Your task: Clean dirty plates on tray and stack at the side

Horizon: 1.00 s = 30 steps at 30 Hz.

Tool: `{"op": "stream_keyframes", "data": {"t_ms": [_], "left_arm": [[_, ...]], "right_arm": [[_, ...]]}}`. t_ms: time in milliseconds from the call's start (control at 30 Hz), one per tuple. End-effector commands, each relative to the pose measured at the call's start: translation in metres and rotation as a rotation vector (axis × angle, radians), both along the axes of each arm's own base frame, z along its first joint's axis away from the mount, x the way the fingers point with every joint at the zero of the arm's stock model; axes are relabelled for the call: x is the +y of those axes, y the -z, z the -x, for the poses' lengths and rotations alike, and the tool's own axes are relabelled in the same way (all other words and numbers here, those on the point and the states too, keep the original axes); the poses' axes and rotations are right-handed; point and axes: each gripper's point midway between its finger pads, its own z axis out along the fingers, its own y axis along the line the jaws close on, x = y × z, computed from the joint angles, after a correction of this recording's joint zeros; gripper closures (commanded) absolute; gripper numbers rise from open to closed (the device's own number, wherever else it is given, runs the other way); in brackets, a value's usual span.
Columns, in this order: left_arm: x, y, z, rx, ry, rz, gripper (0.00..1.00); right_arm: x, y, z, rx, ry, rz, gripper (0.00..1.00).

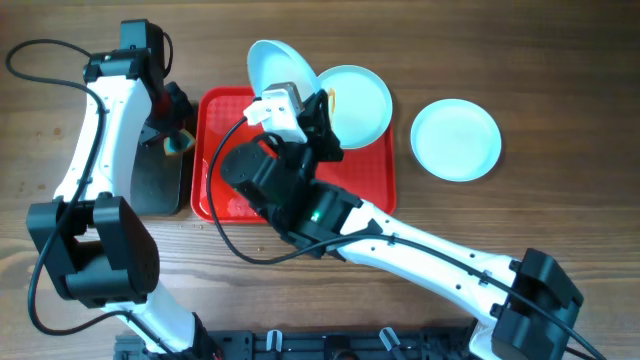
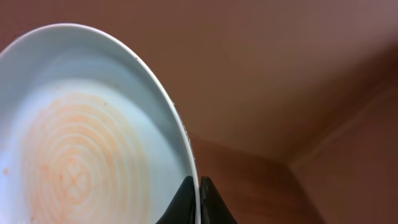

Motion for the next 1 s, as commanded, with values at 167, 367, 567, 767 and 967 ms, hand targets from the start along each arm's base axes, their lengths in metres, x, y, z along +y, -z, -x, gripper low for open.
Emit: {"op": "stream_keyframes", "data": {"t_ms": [167,367,567,767,967], "left_arm": [[-0.002,-0.010,-0.003,-0.030,0.016,0.020,0.96],[-0.014,-0.009,-0.003,-0.034,0.030,0.087,0.96],[-0.019,-0.009,-0.004,-0.037,0.036,0.114,0.96],[-0.019,-0.009,-0.004,-0.037,0.036,0.114,0.96],[-0.019,-0.009,-0.006,-0.047,0.036,0.113,0.96]], "right_arm": [[0.014,0.005,-0.003,0.038,-0.089,-0.045,0.96],[0.046,0.093,-0.002,0.446,-0.308,-0.480,0.96],[0.056,0.185,-0.001,0.844,-0.222,-0.847,0.96],[0.055,0.253,0.000,1.045,-0.136,-0.931,0.96],[0.057,0.247,-0.021,0.998,-0.249,-0.891,0.53]]}}
